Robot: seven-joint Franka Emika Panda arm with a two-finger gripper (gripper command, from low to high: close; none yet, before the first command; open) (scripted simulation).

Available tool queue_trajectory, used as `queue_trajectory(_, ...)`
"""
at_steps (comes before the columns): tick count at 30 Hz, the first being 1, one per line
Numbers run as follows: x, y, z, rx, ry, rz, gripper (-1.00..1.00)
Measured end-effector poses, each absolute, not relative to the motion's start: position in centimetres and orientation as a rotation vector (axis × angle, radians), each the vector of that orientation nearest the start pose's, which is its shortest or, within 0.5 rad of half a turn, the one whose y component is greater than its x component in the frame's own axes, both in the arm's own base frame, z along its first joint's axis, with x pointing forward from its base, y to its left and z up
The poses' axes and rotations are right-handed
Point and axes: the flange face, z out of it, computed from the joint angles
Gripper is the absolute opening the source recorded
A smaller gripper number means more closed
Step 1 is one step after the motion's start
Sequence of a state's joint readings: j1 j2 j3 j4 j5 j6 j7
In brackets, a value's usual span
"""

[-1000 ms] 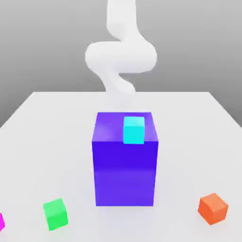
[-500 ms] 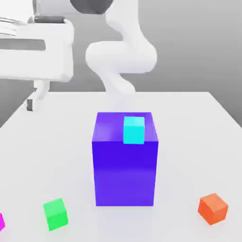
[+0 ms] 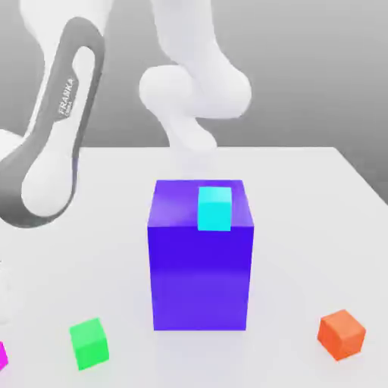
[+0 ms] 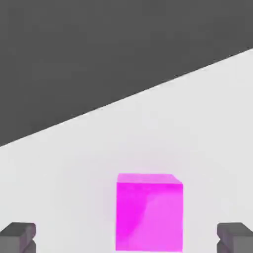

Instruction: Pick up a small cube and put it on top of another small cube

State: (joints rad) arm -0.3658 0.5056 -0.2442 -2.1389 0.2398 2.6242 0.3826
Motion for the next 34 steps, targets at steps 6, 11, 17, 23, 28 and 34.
queue_trajectory(6, 45.9, -33.3, 13.1, -2.616, 1.74, 0.0, -1.0)
queue_trajectory(11, 46.0, -33.4, 14.3, -2.615, 1.74, 0.001, -1.0)
queue_trajectory(17, 45.8, -29.7, 20.6, -2.642, 1.716, -0.001, -1.0)
queue_trajectory(23, 44.3, -21.5, 23.5, -2.686, 1.649, -0.004, -1.0)
queue_trajectory(28, 43.1, -17.4, 21.9, -2.7, 1.605, 0.0, -1.0)
queue_trajectory(34, 43.0, -17.2, 18.5, -2.701, 1.604, 0.0, 1.0)
